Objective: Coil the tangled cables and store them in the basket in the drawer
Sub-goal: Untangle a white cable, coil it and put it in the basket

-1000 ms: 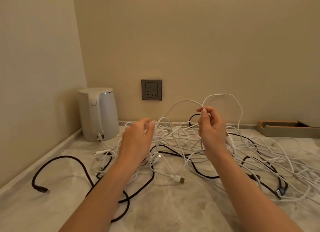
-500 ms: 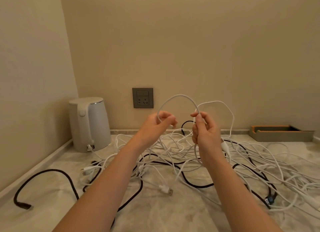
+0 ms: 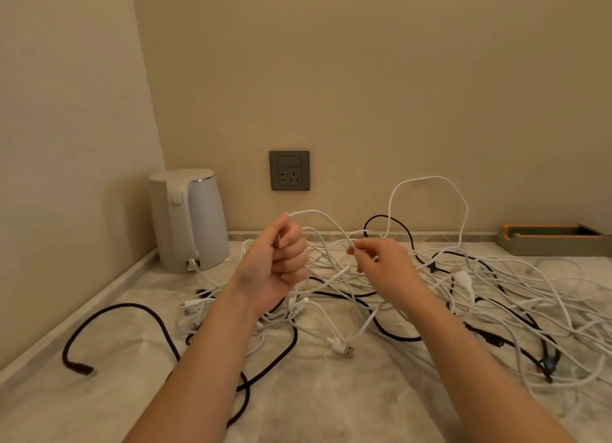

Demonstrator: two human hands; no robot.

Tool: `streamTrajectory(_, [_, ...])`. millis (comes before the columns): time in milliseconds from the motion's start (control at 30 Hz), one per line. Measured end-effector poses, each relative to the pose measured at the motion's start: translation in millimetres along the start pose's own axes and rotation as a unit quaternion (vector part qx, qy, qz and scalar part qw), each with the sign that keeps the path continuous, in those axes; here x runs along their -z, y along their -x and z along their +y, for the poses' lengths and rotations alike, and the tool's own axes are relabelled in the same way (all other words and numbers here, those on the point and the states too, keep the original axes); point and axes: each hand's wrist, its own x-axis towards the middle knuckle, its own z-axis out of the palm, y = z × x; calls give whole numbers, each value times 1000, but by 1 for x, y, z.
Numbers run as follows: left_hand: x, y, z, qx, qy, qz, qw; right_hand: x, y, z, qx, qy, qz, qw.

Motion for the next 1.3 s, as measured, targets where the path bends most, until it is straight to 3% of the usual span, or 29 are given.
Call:
streamTrajectory(133, [10,-4,6,-32,110,26,993,-11,8,-8,49,108,-103,988])
streamTrajectory(433, [20,-6,14,-95,183,108,972,-8,41,-55,205,284,-188,917])
streamTrajectory(567, [19,-6,13,-88,123,159,976,-5,50,-74,257,269,-217,902])
streamTrajectory(667, [12,-7,8,-99,-38,184,977,3,39,-83,277,225,-214,909])
streamTrajectory(800, [2,-4,4,-82,-251,134,955,15,17,-84,316,167,-140,923])
streamTrajectory(900, [-4,-3,2,-39,-303,59,950,17,3,-79,314,130,-69,938])
streamTrajectory(1100, [-6,0,0,70,-128,-41,988,7,-15,-55,239,7,34,970])
streamTrajectory(1300, [-3,-1,-7,125,-32,-106,986,-11,-17,-35,120,-142,-14,983])
